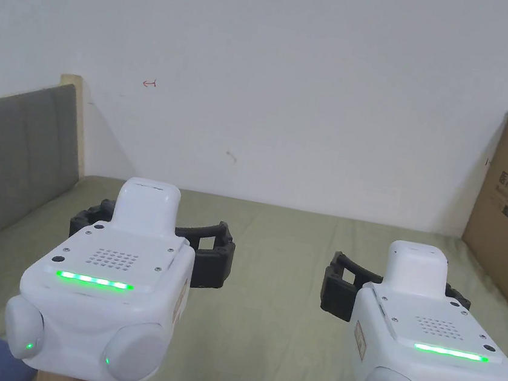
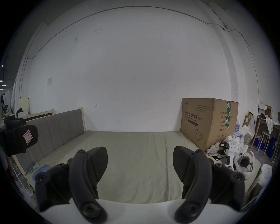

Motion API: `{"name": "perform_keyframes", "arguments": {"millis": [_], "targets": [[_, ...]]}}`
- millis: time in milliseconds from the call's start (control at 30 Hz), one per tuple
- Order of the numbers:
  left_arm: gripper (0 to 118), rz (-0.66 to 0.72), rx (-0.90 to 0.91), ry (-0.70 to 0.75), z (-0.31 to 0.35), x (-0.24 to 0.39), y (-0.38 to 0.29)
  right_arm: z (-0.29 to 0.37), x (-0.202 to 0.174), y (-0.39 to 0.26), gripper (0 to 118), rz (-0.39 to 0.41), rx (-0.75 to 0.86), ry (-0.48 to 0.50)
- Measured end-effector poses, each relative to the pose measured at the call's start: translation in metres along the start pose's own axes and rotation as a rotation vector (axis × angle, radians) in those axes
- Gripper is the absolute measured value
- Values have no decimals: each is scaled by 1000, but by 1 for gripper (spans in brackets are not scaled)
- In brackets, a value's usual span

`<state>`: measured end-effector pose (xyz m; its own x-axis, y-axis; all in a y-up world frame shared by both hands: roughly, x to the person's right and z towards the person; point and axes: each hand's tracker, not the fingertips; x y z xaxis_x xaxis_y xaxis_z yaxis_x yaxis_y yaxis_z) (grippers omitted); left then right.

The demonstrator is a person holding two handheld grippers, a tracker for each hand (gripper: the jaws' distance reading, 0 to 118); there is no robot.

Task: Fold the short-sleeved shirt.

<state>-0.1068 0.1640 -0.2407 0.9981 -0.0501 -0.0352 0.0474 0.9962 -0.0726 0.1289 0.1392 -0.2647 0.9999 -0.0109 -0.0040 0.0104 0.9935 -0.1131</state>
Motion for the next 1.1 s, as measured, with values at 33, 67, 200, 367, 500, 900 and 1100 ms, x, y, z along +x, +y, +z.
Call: {"name": "perform_keyframes", "arguments": {"millis": [33,67,200,367,500,900,1100], "targets": [[110,13,-3,-7,0,-1,0,0,0,0,94,-1,-1,1],[110,20,-4,-12,0,-1,0,0,0,-1,94,0,-1,-1],[111,-2,1,-23,1,0,-1,0,1,-2,94,-1,-3,-4],[110,-24,-4,-6,-1,1,-6,1,1,-3,94,11,-6,-18],[110,-7,-38,27,-8,1,-7,0,3,-7,94,8,-18,-22],[110,-5,-49,0,-13,-5,-17,0,5,-10,94,22,-19,-28],[110,-48,-57,66,-19,1,-19,0,4,-11,94,31,-21,-25]]}}
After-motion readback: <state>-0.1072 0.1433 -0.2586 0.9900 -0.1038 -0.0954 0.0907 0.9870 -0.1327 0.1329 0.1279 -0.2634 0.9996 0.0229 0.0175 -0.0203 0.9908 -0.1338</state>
